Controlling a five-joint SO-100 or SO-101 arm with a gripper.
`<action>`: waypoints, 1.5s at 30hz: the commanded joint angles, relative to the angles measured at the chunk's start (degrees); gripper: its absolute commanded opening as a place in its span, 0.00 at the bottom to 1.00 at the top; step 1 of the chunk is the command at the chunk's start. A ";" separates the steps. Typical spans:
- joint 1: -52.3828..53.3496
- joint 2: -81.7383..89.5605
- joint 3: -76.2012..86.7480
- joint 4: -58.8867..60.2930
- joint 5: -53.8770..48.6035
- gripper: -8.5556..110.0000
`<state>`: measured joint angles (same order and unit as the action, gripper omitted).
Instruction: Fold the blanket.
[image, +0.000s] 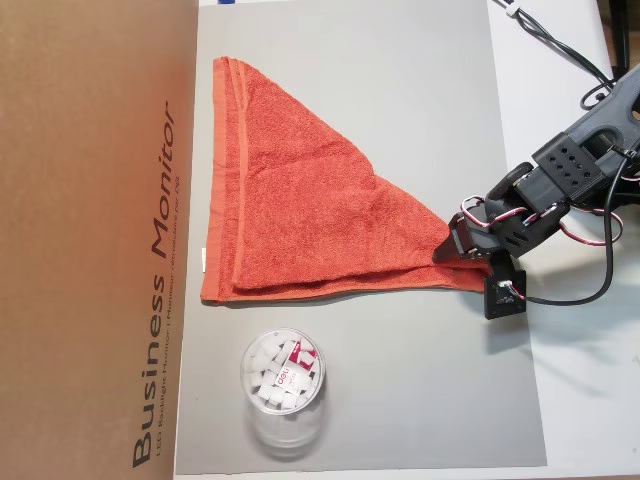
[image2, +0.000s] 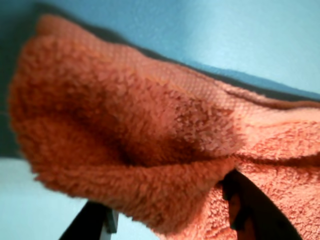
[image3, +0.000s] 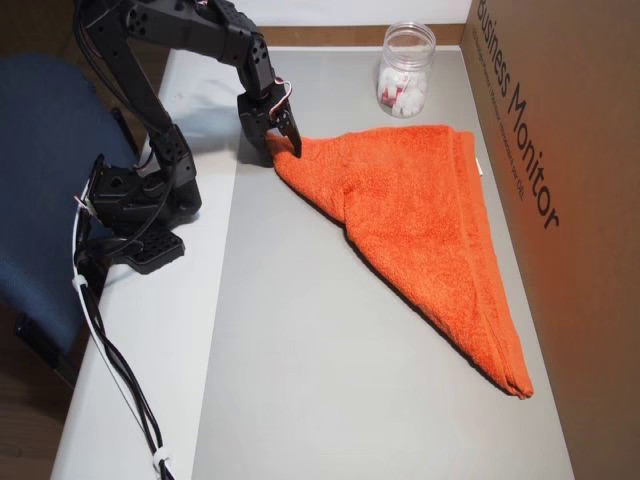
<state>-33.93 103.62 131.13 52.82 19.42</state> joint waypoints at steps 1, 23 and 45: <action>0.09 4.04 -2.20 2.81 -0.26 0.24; 0.18 13.62 3.78 7.56 -0.26 0.24; -4.39 0.62 2.99 -5.80 0.79 0.23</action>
<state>-38.06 105.91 136.05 47.64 19.69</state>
